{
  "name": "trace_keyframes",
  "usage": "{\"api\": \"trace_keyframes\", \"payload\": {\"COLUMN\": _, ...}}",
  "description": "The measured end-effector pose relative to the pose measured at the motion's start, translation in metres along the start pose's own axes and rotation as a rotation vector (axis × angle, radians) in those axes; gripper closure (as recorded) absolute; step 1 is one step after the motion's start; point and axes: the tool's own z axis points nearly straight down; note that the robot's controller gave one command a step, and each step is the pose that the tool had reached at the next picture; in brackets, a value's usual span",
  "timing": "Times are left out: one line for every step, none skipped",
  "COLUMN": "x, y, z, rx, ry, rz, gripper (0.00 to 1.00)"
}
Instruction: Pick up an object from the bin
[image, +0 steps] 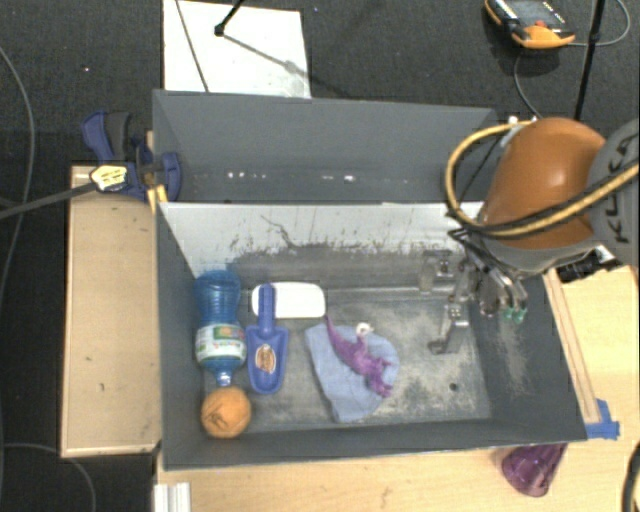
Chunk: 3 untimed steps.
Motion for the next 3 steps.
{"api": "trace_keyframes", "payload": {"x": -0.002, "y": 0.000, "z": -0.005, "rx": 0.001, "ry": -0.008, "rz": -0.001, "gripper": 0.00}}
{"api": "trace_keyframes", "payload": {"x": -0.001, "y": 0.039, "z": 0.043, "rx": 0.001, "ry": -0.012, "rz": -0.078, "gripper": 0.00}}
{"api": "trace_keyframes", "payload": {"x": 0.014, "y": 0.054, "z": 0.101, "rx": -0.001, "ry": -0.013, "rz": -0.114, "gripper": 0.00}}
